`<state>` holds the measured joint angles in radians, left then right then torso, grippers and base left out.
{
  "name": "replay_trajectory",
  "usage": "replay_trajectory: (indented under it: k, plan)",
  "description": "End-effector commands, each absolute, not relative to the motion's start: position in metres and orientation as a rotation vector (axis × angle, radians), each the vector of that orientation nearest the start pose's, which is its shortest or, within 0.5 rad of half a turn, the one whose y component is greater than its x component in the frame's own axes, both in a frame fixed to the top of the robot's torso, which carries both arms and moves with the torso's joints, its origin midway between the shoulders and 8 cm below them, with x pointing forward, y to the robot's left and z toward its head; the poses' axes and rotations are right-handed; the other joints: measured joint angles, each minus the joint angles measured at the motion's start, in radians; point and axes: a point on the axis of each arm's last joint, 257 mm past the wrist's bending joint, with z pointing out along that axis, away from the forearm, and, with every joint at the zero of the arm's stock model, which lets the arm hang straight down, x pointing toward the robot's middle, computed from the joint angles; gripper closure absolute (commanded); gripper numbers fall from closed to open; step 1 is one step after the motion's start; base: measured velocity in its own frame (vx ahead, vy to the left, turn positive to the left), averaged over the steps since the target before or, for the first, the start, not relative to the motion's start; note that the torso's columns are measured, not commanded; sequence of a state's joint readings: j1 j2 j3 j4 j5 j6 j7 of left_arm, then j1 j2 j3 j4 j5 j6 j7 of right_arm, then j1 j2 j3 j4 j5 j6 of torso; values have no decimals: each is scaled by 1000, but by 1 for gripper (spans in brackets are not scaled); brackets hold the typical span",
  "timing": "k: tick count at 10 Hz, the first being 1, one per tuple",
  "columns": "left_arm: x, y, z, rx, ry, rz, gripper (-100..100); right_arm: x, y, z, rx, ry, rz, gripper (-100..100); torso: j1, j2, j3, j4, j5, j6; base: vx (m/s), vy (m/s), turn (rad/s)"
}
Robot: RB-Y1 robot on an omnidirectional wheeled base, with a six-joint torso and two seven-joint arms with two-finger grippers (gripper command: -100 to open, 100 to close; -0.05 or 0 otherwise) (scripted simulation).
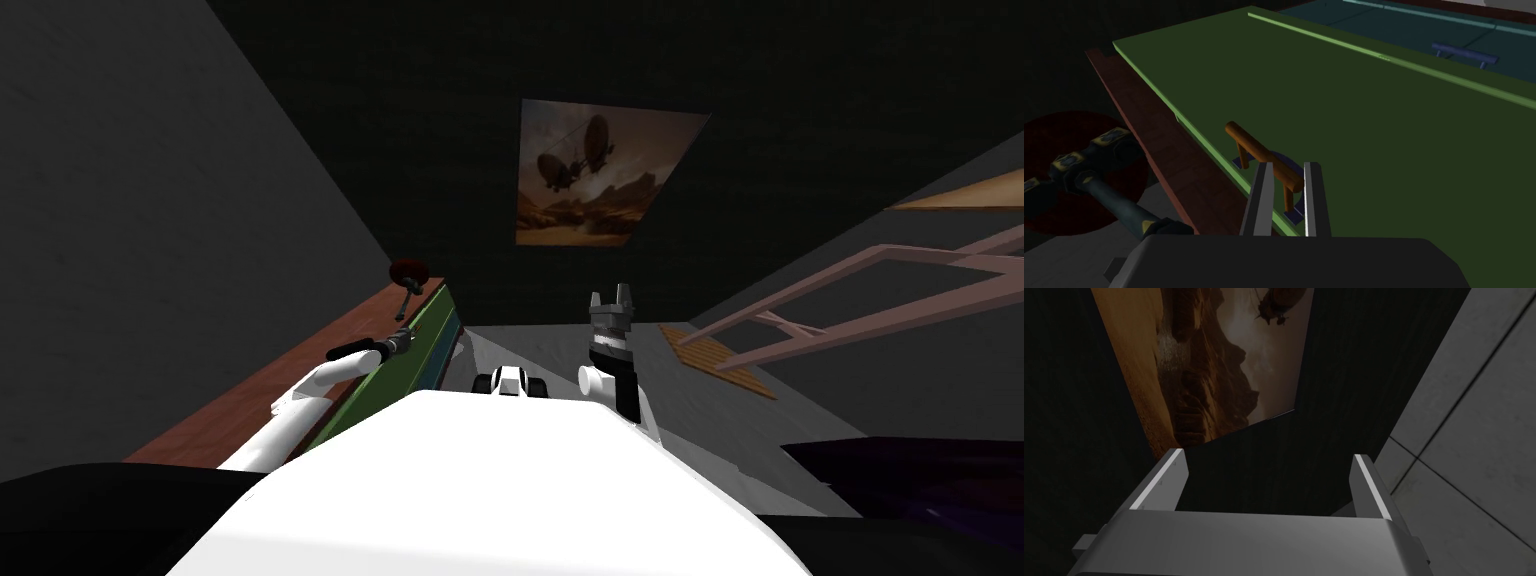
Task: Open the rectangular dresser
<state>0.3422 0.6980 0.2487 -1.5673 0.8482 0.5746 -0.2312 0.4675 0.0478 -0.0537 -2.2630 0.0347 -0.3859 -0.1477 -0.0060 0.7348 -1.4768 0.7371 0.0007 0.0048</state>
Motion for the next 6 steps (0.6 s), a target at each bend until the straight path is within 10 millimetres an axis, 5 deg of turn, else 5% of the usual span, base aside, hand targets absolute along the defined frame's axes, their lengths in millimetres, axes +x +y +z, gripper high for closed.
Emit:
replay_trajectory:
  k: [1,6]
  plan:
    - [362,551,-358,-1810,1543,-595,100,364,-300,5,811,607,1348,0,2,0,-1,-1,0,-2,-78,-208,-141]
    - [360,550,-360,-1814,1546,-591,100,364,-301,5,811,607,1347,0,4,0,-1,-1,1,-3,23,-164,-8]
